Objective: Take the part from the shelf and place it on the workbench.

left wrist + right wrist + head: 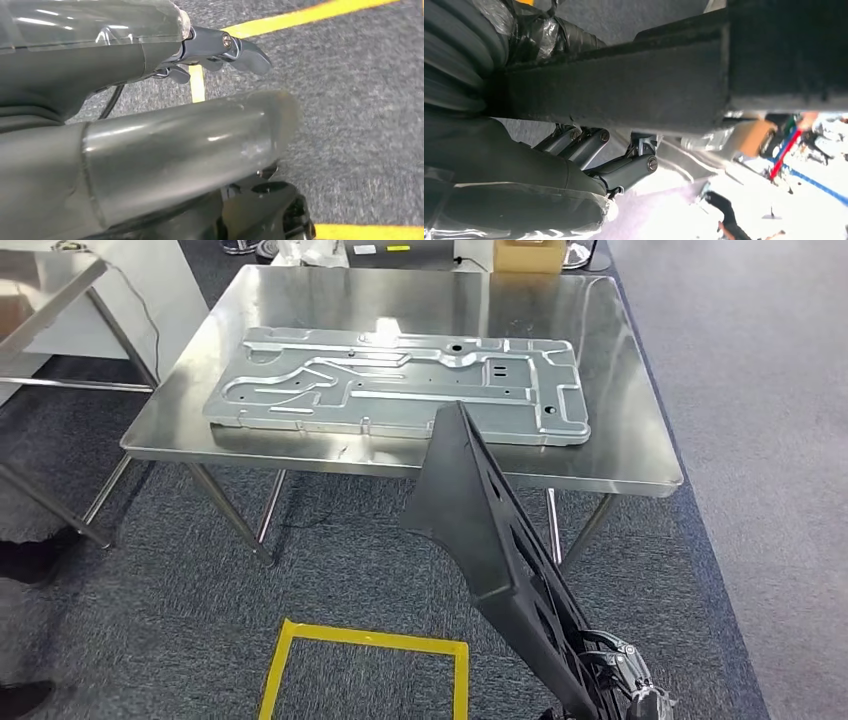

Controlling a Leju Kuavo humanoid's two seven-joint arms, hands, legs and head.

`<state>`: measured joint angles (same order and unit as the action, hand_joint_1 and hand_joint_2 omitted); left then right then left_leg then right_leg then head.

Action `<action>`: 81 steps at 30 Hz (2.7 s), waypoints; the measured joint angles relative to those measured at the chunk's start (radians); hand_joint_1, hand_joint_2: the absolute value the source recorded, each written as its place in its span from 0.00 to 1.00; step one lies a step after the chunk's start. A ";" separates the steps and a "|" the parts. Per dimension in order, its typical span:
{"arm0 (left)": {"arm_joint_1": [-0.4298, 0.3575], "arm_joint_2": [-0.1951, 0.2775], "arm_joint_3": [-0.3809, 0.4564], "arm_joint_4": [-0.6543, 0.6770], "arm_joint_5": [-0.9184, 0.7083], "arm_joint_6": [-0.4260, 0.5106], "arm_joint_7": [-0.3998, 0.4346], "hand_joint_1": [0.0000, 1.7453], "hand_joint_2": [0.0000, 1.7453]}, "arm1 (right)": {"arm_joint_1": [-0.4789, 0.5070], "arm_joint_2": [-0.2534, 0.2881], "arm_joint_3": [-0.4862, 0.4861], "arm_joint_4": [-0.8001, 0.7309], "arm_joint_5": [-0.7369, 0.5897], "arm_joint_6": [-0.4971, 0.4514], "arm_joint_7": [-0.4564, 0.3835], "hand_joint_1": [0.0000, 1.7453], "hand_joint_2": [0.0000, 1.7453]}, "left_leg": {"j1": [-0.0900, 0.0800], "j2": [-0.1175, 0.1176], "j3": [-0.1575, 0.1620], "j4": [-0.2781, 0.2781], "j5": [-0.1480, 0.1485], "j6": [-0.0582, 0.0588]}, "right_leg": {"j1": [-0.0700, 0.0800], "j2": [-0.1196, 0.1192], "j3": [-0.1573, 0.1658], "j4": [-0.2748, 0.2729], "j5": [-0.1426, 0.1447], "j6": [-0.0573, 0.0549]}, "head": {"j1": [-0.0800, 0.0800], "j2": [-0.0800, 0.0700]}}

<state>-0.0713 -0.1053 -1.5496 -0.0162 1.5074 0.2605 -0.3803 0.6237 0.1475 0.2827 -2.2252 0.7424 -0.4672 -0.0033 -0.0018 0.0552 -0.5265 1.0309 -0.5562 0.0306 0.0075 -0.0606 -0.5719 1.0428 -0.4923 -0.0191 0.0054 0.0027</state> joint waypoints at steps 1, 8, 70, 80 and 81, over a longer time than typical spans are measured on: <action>0.001 0.000 0.000 0.000 0.000 -0.001 0.001 0.00 0.00 | 0.000 0.000 -0.001 0.003 -0.004 0.001 0.000 1.00 1.00 | 0.003 -0.007 0.001 -0.005 0.012 0.003 | 0.001 -0.005 0.002 0.000 -0.002 0.007 | 0.000 0.000; 0.006 0.008 0.000 0.003 0.002 -0.017 0.008 0.00 0.00 | -0.001 -0.005 -0.023 0.021 -0.004 0.025 -0.007 1.00 1.00 | 0.014 -0.033 0.000 -0.027 0.058 0.020 | -0.016 0.056 -0.104 0.253 -0.143 0.042 | 0.000 0.000; 0.014 0.064 -0.001 0.004 -0.148 -0.078 0.046 0.00 0.00 | -0.622 -0.208 0.019 0.349 0.670 0.213 0.124 1.00 1.00 | 0.004 -0.074 0.064 -0.080 0.049 0.027 | -0.022 0.060 -0.081 0.223 -0.207 0.048 | 0.000 0.000; -0.005 0.067 -0.001 0.003 -0.152 -0.081 0.050 0.00 0.00 | -0.732 -0.232 0.081 0.397 0.692 0.236 0.151 1.00 1.00 | 0.007 -0.077 0.145 0.083 0.008 -0.011 | -0.007 0.068 -0.040 -0.025 0.071 -0.014 | -0.001 0.000; -0.009 0.067 -0.002 0.002 -0.153 -0.080 0.050 0.00 0.00 | -0.738 -0.233 0.083 0.398 0.692 0.235 0.155 1.00 1.00 | 0.009 -0.073 0.094 0.155 0.010 -0.014 | -0.011 0.068 -0.018 -0.035 0.062 -0.017 | -0.001 0.000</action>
<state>-0.0799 -0.0383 -1.5511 -0.0138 1.3548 0.1805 -0.3300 -0.1141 -0.0854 0.3656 -1.8273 1.4344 -0.2323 0.1514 0.0073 -0.0175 -0.4320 1.1861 -0.5466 0.0166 -0.0036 0.0073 -0.5902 1.0081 -0.4304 -0.0359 0.0041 0.0027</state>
